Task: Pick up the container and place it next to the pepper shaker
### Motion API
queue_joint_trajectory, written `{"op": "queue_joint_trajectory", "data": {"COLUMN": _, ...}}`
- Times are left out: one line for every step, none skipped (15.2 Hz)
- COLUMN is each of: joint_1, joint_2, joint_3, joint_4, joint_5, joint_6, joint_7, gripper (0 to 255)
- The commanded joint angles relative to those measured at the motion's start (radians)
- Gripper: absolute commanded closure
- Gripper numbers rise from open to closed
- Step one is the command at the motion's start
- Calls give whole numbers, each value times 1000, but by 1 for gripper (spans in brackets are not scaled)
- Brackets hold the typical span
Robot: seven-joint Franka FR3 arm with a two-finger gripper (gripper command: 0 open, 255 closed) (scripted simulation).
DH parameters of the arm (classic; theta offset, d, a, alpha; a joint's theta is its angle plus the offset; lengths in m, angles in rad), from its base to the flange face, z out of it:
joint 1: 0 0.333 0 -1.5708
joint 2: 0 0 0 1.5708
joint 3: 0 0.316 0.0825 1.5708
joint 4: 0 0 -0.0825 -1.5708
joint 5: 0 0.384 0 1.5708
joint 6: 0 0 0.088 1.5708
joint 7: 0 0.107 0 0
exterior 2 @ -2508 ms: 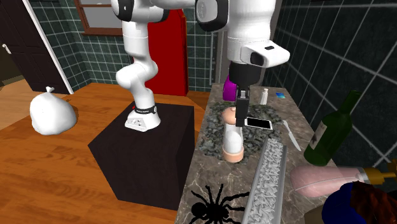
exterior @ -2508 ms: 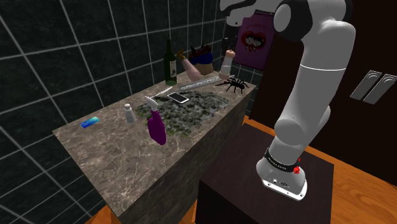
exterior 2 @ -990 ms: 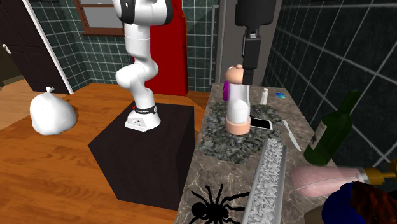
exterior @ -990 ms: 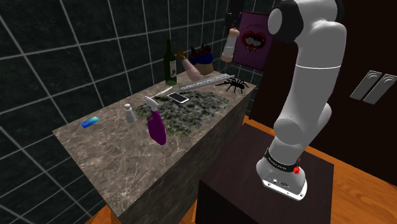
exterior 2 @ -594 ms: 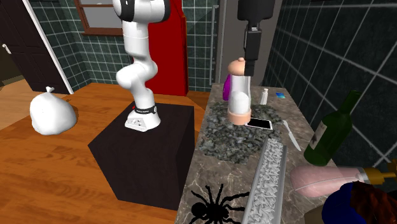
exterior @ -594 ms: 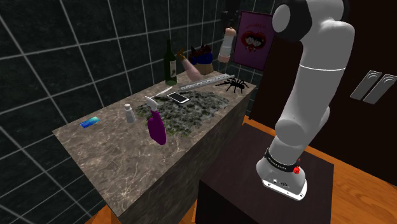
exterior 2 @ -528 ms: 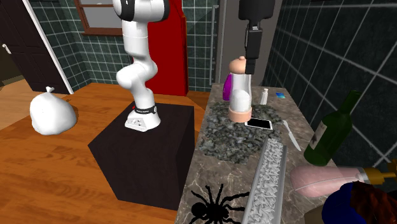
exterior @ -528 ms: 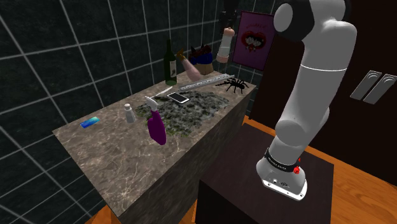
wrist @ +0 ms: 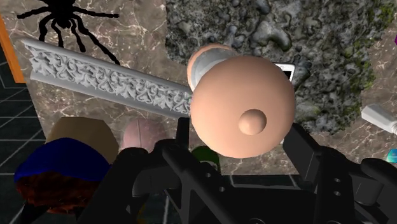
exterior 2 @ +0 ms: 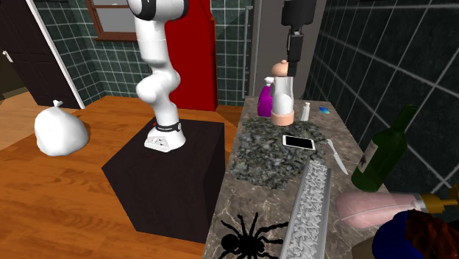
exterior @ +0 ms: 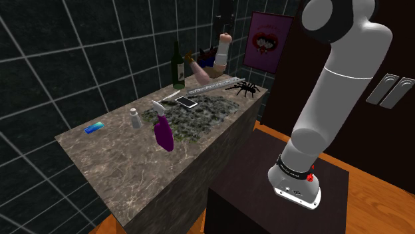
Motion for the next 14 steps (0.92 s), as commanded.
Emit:
{"op": "queue_joint_trajectory", "data": {"joint_1": 29, "joint_2": -31, "joint_3": 25, "joint_4": -49, "joint_5": -12, "joint_6": 21, "joint_7": 55, "gripper": 255}}
{"op": "queue_joint_trajectory", "data": {"joint_1": 41, "joint_2": -39, "joint_3": 38, "joint_4": -62, "joint_5": -16, "joint_6": 27, "joint_7": 79, "gripper": 255}}
{"op": "queue_joint_trajectory", "data": {"joint_1": 54, "joint_2": -47, "joint_3": 50, "joint_4": -75, "joint_5": -19, "joint_6": 33, "joint_7": 104, "gripper": 255}}
{"op": "queue_joint_trajectory", "data": {"joint_1": 66, "joint_2": -53, "joint_3": 63, "joint_4": -86, "joint_5": -22, "joint_6": 39, "joint_7": 129, "gripper": 255}}
{"op": "queue_joint_trajectory", "data": {"joint_1": 78, "joint_2": -57, "joint_3": 75, "joint_4": -95, "joint_5": -24, "joint_6": 44, "joint_7": 153, "gripper": 255}}
{"op": "queue_joint_trajectory", "data": {"joint_1": 90, "joint_2": -61, "joint_3": 87, "joint_4": -104, "joint_5": -26, "joint_6": 49, "joint_7": 177, "gripper": 255}}
{"op": "queue_joint_trajectory", "data": {"joint_1": 101, "joint_2": -64, "joint_3": 100, "joint_4": -111, "joint_5": -28, "joint_6": 54, "joint_7": 201, "gripper": 255}}
{"op": "queue_joint_trajectory", "data": {"joint_1": 113, "joint_2": -65, "joint_3": 112, "joint_4": -116, "joint_5": -30, "joint_6": 59, "joint_7": 225, "gripper": 255}}
{"op": "queue_joint_trajectory", "data": {"joint_1": 124, "joint_2": -66, "joint_3": 125, "joint_4": -121, "joint_5": -31, "joint_6": 63, "joint_7": 249, "gripper": 255}}
{"op": "queue_joint_trajectory", "data": {"joint_1": 136, "joint_2": -65, "joint_3": 137, "joint_4": -124, "joint_5": -32, "joint_6": 67, "joint_7": 273, "gripper": 255}}
{"op": "queue_joint_trajectory", "data": {"joint_1": 147, "joint_2": -63, "joint_3": 149, "joint_4": -126, "joint_5": -33, "joint_6": 71, "joint_7": 296, "gripper": 255}}
{"op": "queue_joint_trajectory", "data": {"joint_1": 158, "joint_2": -61, "joint_3": 161, "joint_4": -127, "joint_5": -34, "joint_6": 75, "joint_7": 320, "gripper": 255}}
{"op": "queue_joint_trajectory", "data": {"joint_1": 170, "joint_2": -57, "joint_3": 173, "joint_4": -126, "joint_5": -35, "joint_6": 78, "joint_7": 343, "gripper": 255}}
{"op": "queue_joint_trajectory", "data": {"joint_1": 181, "joint_2": -52, "joint_3": 185, "joint_4": -124, "joint_5": -35, "joint_6": 81, "joint_7": 366, "gripper": 255}}
